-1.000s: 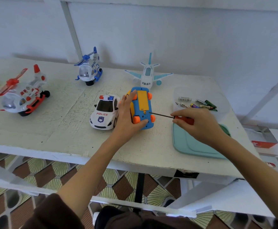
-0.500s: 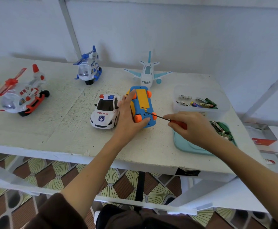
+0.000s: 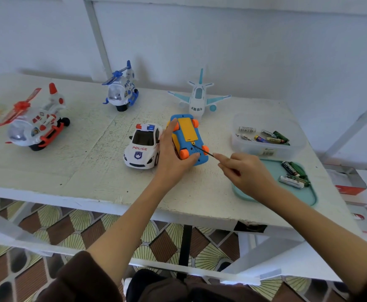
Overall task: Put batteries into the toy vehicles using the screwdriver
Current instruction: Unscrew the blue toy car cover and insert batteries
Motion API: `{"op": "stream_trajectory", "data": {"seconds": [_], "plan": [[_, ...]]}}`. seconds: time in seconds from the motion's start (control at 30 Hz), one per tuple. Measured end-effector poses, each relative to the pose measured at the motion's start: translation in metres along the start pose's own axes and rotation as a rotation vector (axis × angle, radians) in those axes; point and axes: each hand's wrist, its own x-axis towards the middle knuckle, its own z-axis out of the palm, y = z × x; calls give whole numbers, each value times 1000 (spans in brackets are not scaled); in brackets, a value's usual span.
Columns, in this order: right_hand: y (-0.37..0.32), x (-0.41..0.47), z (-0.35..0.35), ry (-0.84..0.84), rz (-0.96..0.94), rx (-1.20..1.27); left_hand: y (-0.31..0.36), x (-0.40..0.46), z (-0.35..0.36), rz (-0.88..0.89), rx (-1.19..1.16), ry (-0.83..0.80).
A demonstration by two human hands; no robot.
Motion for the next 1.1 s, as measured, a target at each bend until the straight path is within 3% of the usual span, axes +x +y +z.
{"op": "stream_trajectory", "data": {"seconds": [0.2, 0.47, 0.73, 1.1], "plan": [[-2, 3, 4, 34, -6, 25, 8, -4, 5, -38, -158, 29], [-2, 3, 4, 85, -1, 42, 18, -2, 9, -41, -185, 70], [0, 2, 5, 113, 17, 69, 31, -6, 18, 8, -240, 0], [0, 3, 7, 120, 1, 54, 26, -6, 19, -55, -291, 26]]}}
